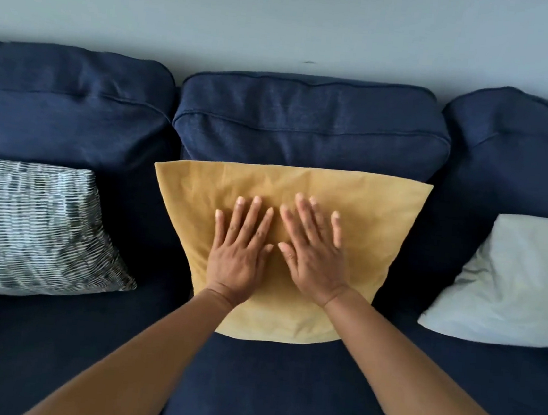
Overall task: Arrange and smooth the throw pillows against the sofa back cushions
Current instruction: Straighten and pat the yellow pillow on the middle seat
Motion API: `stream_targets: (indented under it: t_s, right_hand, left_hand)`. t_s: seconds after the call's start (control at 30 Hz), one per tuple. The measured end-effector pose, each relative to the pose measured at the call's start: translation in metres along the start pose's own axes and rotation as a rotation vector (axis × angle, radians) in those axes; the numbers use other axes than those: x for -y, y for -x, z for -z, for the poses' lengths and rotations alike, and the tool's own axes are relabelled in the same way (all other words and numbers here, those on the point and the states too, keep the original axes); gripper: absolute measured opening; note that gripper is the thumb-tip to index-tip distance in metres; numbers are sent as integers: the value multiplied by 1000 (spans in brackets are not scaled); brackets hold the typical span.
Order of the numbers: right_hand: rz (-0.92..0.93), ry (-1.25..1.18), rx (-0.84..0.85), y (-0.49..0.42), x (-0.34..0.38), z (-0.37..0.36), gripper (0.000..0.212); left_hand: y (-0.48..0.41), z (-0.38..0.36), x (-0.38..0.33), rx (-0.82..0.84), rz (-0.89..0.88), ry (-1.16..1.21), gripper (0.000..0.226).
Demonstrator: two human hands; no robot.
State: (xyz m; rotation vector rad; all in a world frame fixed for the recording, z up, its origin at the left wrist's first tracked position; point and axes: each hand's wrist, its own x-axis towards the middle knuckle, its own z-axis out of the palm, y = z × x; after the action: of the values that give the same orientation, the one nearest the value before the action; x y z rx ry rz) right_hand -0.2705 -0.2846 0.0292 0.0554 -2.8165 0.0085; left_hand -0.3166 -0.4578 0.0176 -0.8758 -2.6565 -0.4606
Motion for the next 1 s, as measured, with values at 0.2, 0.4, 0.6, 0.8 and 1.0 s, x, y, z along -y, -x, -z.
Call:
stream_targets:
  t_s: [0.2,0.4,0.6,0.8,1.0]
  right_hand:
    - [-240,126,181,22,-80,-12,65]
    - [-492,85,250,35,-92,12,65]
    - [-575,-121,97,49,-72,54,59]
    - [-636,-190,17,71,-85,84,50]
    - [-725,-221,23,102,-137,106,48]
  left_hand:
    - [-7,-8,68,148,117,-167,65]
    - [-17,17,54,135,214,-86,68]
    - [-18,60,-2,96,117,92,58]
    - [-27,75,-64,87,84,240,41]
    - [-36,55,-142,251,47,324,43]
